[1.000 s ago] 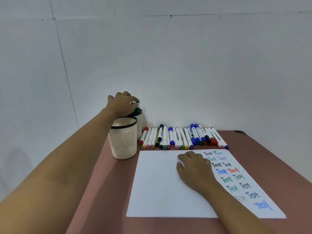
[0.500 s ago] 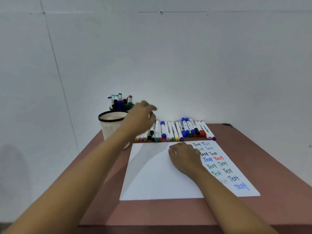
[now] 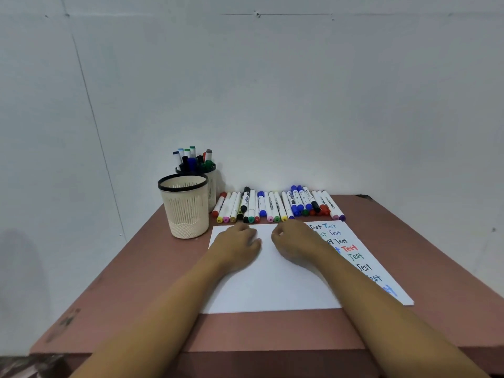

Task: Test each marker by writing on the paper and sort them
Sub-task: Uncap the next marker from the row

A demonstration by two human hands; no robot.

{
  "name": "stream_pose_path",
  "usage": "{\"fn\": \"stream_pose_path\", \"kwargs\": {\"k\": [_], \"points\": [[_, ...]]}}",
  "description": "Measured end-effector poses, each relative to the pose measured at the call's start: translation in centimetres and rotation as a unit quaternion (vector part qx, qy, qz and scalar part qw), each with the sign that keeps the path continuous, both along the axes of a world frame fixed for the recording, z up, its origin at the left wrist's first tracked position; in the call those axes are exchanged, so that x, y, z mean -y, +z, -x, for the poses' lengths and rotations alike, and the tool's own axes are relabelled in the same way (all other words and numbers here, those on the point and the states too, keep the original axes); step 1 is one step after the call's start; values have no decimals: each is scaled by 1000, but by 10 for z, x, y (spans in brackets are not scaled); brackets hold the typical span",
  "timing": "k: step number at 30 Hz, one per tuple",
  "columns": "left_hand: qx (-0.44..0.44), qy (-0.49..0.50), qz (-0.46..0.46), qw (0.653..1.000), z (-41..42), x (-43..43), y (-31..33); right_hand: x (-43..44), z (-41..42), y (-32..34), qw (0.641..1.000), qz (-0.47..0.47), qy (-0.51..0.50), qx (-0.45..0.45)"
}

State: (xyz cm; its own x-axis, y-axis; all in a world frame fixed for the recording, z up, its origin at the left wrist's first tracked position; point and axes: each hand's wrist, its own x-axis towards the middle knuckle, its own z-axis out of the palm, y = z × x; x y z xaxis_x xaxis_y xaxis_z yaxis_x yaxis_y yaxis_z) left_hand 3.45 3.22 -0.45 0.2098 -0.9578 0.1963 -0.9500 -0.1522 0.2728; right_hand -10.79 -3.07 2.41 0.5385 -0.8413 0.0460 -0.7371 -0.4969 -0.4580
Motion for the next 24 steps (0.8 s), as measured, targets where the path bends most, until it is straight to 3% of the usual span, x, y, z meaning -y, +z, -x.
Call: {"fn": "stream_pose_path", "kwargs": {"k": [10, 19, 24], "points": [[-6, -10, 37, 999, -6, 4, -7, 52, -84, 33, 996, 84, 19, 33], [7, -24, 45, 999, -7, 6, -10, 71, -128, 25, 992, 113, -10, -62], [14, -13, 43, 999, -5, 7, -9, 71, -130, 22, 995, 93, -38, -11]]}}
